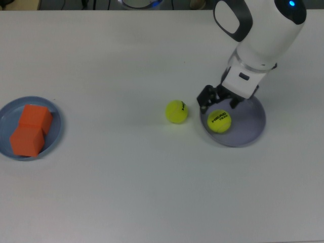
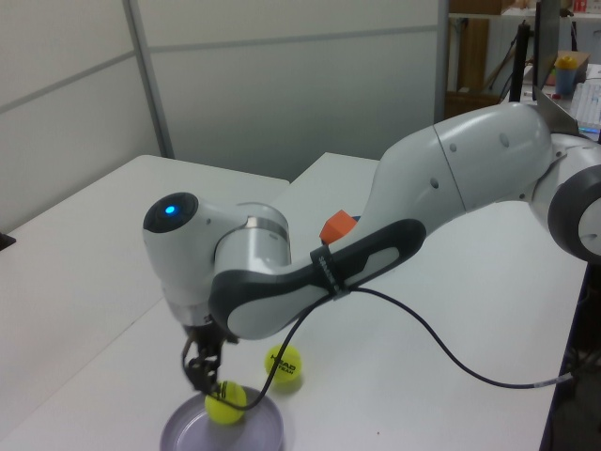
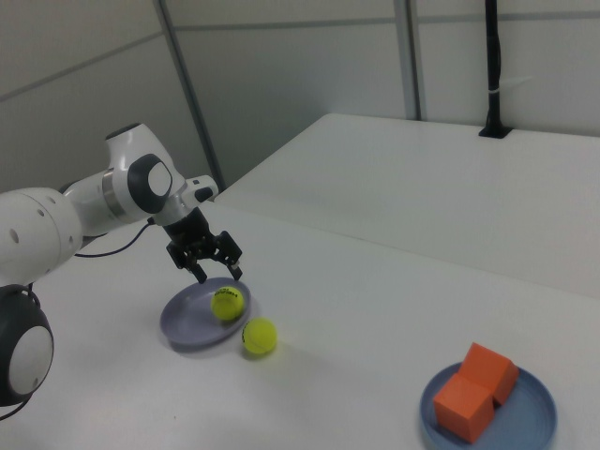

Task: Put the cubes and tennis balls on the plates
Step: 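Move the gripper to the other tennis ball and grasp it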

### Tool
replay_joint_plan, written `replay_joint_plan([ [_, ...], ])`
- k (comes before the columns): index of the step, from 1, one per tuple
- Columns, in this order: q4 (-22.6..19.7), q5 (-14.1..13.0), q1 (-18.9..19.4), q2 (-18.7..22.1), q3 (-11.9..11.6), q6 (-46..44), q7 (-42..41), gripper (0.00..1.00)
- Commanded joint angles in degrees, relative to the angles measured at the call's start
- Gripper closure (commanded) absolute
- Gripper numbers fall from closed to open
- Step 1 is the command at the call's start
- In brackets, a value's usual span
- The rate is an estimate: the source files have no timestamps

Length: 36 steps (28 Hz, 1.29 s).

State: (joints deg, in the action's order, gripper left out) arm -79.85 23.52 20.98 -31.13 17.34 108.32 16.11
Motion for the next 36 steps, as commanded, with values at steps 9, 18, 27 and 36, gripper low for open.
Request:
replay_joint_plan([
  [9, -3.3, 0.6, -1.9, 0.5, -7.2, -11.2, -11.7, 0.0],
  [18, -3.5, 1.5, -1.7, -1.3, -7.1, -11.0, -11.5, 0.0],
  [27, -4.2, 1.7, -1.4, -3.1, -7.0, -8.7, -10.9, 0.0],
  [36, -4.0, 4.3, -1.4, -3.8, -7.1, 4.1, -9.5, 0.0],
])
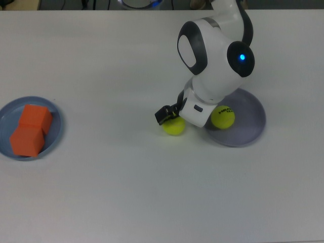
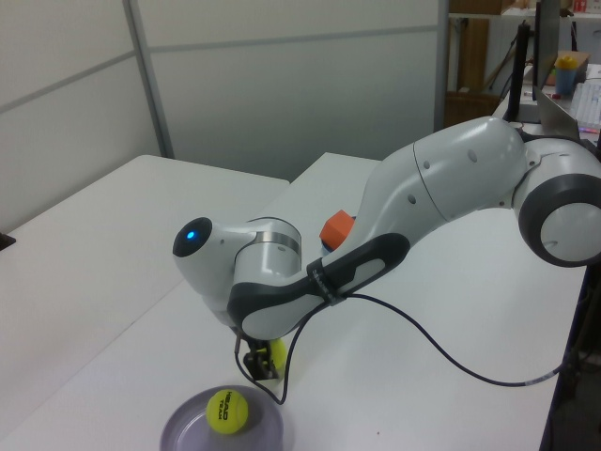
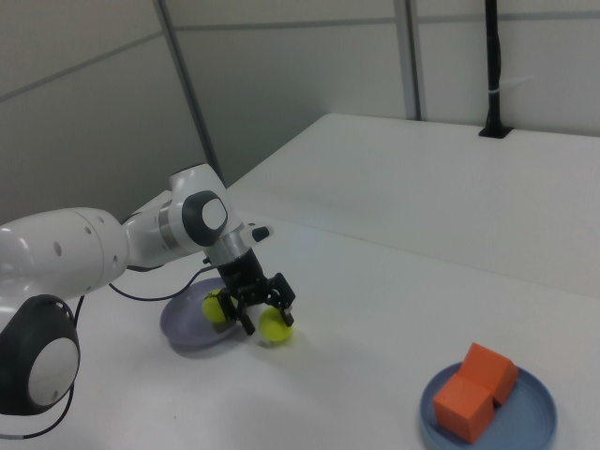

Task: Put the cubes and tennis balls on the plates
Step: 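Move the gripper to the other tennis ball and grasp it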

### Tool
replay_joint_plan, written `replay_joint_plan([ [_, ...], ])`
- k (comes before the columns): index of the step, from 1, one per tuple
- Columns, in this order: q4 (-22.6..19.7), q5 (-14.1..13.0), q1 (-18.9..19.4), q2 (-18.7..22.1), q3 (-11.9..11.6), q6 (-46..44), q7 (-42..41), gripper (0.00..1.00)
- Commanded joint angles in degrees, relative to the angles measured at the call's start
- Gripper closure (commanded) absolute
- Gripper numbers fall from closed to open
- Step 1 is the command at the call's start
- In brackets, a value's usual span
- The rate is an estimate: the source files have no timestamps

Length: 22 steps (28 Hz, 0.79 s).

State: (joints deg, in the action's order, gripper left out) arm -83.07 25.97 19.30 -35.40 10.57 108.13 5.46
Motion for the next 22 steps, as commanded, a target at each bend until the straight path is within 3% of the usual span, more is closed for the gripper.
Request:
replay_joint_plan([
  [1, -0.8, 1.9, 0.2, 0.5, -0.3, 4.7, 1.1, 0.0],
  [3, -0.8, 2.8, 0.3, 0.3, -0.2, 5.3, 1.1, 0.01],
  [6, -0.9, 3.6, 0.3, 0.2, -0.2, 5.1, 1.0, 0.33],
  [8, -1.1, 3.6, 0.3, 0.2, -0.2, 4.8, 1.0, 0.35],
  [10, -1.6, 3.7, 0.3, 0.2, -0.2, 4.7, 0.7, 0.47],
  [12, -1.7, 3.7, 0.3, 0.2, -0.2, 4.6, 0.5, 0.51],
  [14, -1.7, 3.7, 0.3, 0.2, -0.2, 4.6, 0.5, 0.64],
  [15, -1.7, 3.7, 0.3, 0.2, -0.2, 4.6, 0.5, 0.8],
  [17, -1.4, 3.6, 0.4, 0.2, -0.2, 4.7, 0.6, 1.0],
  [22, -0.8, 2.7, 0.3, 1.5, 0.2, 5.1, 1.2, 1.0],
])
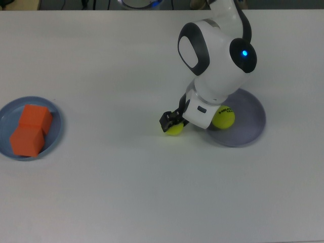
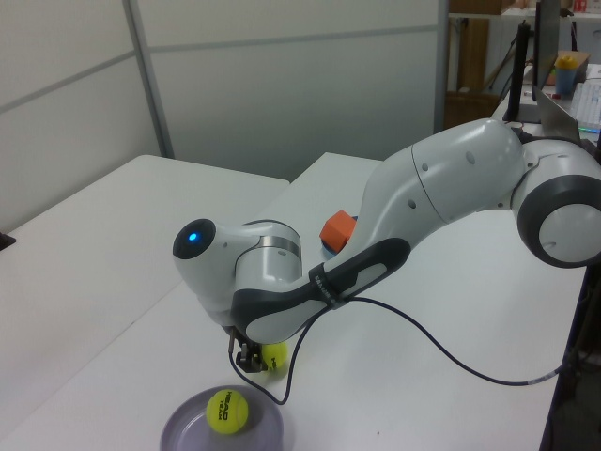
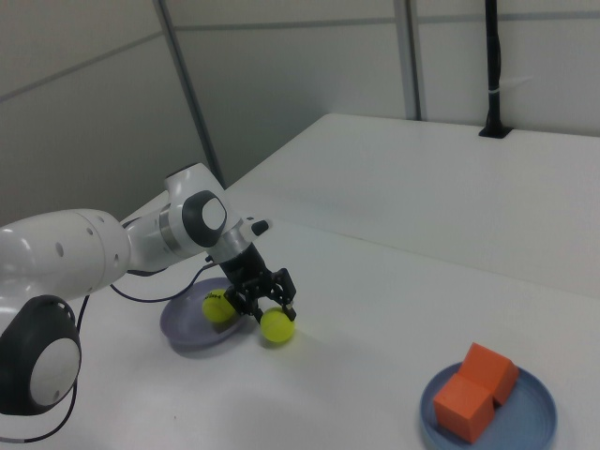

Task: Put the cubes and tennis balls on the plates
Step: 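Place the second tennis ball on the lavender plate and open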

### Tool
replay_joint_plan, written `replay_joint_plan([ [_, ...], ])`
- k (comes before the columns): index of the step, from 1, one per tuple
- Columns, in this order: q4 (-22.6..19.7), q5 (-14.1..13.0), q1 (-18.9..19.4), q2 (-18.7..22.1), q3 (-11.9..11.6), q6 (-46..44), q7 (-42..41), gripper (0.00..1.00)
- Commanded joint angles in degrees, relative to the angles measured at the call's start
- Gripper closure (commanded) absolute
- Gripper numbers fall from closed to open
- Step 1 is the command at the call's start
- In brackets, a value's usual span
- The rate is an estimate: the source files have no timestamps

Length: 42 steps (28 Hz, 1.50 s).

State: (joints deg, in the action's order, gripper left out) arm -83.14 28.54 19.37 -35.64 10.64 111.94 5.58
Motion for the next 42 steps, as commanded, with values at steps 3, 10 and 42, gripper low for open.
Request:
replay_joint_plan([
  [3, 1.1, -1.5, 0.3, 3.1, 3.0, 0.8, 1.1, 1.0],
  [10, 1.4, -2.2, 0.5, 6.2, 9.8, -3.8, 3.5, 0.99],
  [42, 1.8, -12.2, -2.9, 18.8, 12.5, -11.2, 10.6, 0.0],
])
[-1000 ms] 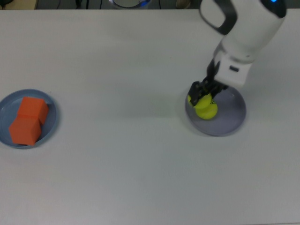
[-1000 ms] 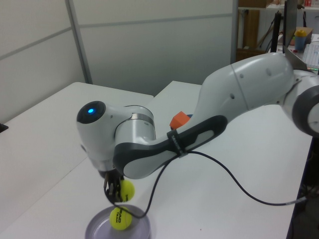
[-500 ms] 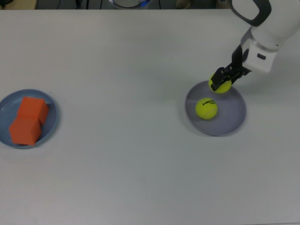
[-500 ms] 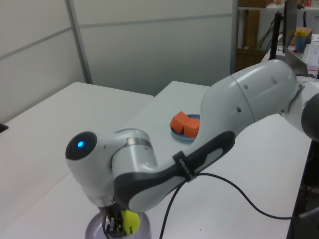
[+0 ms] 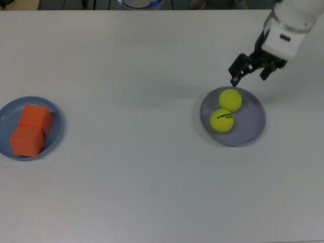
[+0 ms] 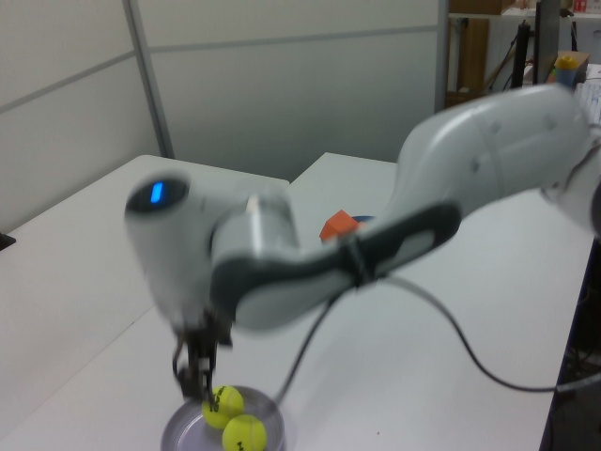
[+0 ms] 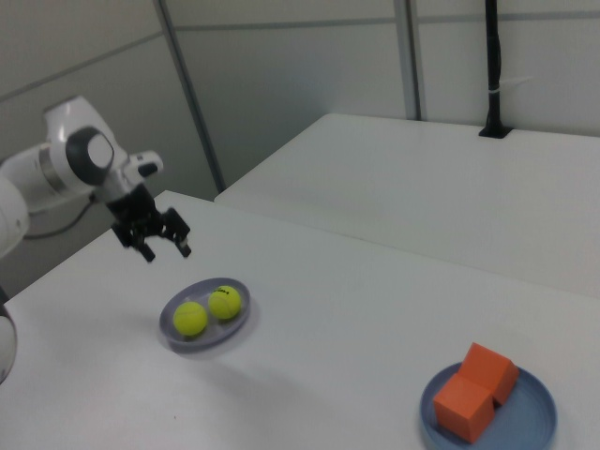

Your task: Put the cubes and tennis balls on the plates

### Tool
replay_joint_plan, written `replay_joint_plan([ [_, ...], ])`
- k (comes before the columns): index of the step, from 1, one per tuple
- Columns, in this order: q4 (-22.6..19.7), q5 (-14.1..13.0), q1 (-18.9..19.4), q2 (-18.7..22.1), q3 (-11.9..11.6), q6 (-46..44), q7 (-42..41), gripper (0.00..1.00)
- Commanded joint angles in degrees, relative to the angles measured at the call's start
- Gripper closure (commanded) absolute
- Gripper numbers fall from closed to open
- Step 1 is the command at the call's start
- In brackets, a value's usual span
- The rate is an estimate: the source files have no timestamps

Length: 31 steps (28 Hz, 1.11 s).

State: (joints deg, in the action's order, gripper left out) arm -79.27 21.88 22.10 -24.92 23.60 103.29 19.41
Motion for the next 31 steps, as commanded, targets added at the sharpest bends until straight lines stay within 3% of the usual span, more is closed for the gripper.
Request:
replay_joint_plan([
  [1, -2.1, -6.3, -6.5, 8.9, -0.7, -3.9, -3.8, 0.0],
  [8, -2.2, -12.6, -12.1, 13.8, -6.3, -7.8, -6.3, 0.0],
  [9, -2.2, -13.6, -12.9, 15.0, -8.0, -7.8, -6.6, 0.0],
  [15, -2.1, -16.5, -15.0, 17.0, -13.7, -8.0, -10.7, 0.0],
  [25, -2.0, -16.8, -19.3, 19.5, -19.7, -10.7, -14.3, 0.0],
  [31, -1.9, -16.2, -23.2, 19.9, -19.8, -10.7, -15.8, 0.0],
])
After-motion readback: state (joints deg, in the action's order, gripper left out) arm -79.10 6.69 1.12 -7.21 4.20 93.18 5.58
